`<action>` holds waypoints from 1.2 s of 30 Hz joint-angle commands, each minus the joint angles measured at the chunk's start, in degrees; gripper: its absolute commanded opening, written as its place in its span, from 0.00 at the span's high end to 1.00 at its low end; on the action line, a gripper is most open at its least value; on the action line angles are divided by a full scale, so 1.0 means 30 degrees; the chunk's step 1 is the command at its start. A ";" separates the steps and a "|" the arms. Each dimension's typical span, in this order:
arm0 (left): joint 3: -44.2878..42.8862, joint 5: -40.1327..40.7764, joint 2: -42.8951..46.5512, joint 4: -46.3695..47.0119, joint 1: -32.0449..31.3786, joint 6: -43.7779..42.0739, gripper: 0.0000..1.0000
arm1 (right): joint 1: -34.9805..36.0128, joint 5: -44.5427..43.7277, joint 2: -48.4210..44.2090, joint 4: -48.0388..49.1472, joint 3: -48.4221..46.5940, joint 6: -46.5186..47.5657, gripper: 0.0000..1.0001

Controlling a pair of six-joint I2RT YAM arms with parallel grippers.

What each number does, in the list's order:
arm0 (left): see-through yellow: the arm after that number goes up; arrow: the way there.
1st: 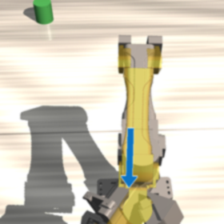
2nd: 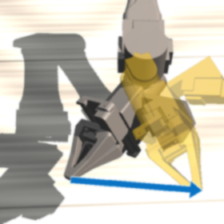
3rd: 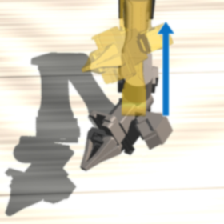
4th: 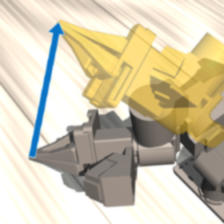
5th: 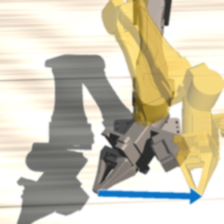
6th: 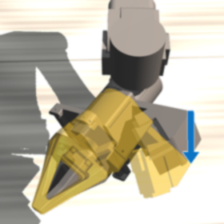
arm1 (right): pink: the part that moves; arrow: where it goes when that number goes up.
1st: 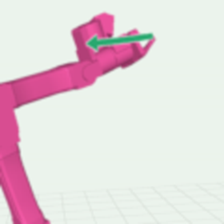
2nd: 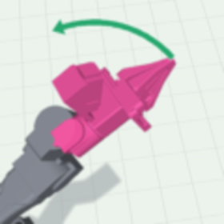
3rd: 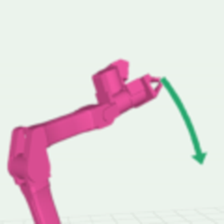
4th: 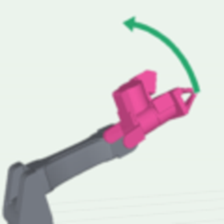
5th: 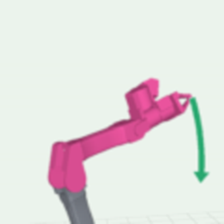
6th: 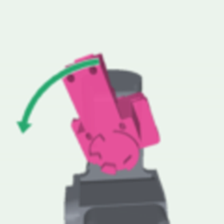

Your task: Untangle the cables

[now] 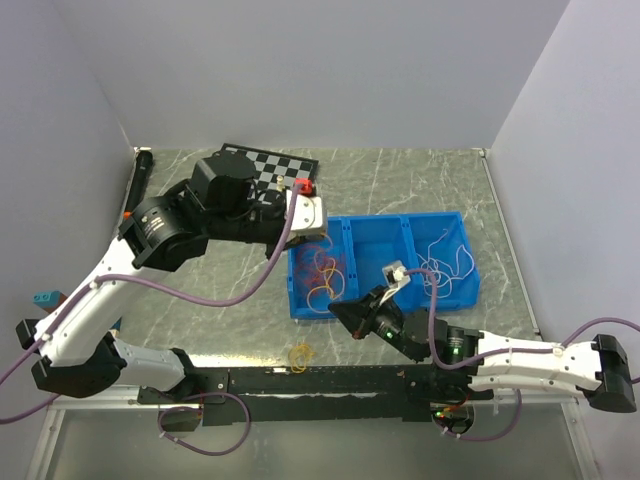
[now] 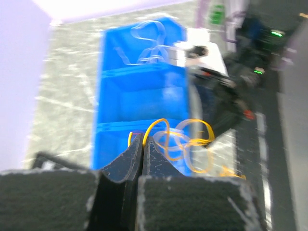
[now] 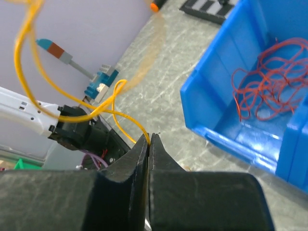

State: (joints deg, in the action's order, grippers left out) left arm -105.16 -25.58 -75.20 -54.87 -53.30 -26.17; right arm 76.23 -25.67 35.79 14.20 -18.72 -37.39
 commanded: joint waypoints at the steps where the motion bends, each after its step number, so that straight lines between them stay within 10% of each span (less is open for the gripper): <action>1: -0.1183 0.3075 0.0925 0.2556 0.0041 0.0463 0.99 | -0.0067 0.0205 -0.0388 -0.1624 0.0410 -0.1423 0.97; 5: -0.1654 0.3926 0.1218 0.2880 0.0012 0.0696 0.99 | -0.0067 0.1640 0.0517 -0.2590 -0.0173 -0.1045 0.57; 19: 0.2389 1.0110 0.3298 0.5606 0.1154 0.1341 0.99 | 0.0782 0.4160 1.0443 -0.3883 -0.5093 0.1942 0.29; 30: 0.2535 1.1104 0.3913 0.6160 0.1594 0.1313 0.99 | 0.0929 0.5333 1.5638 -0.4058 -0.7033 0.2765 0.37; 36: 0.2623 1.1341 0.3944 0.6748 0.1741 0.1488 0.99 | 0.1046 0.5278 1.4821 -0.4673 -0.6826 0.2852 0.79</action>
State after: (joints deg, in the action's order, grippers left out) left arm -97.08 6.28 -64.29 -38.33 -48.42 -23.24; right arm 78.74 -9.67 83.07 1.04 -38.68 -29.47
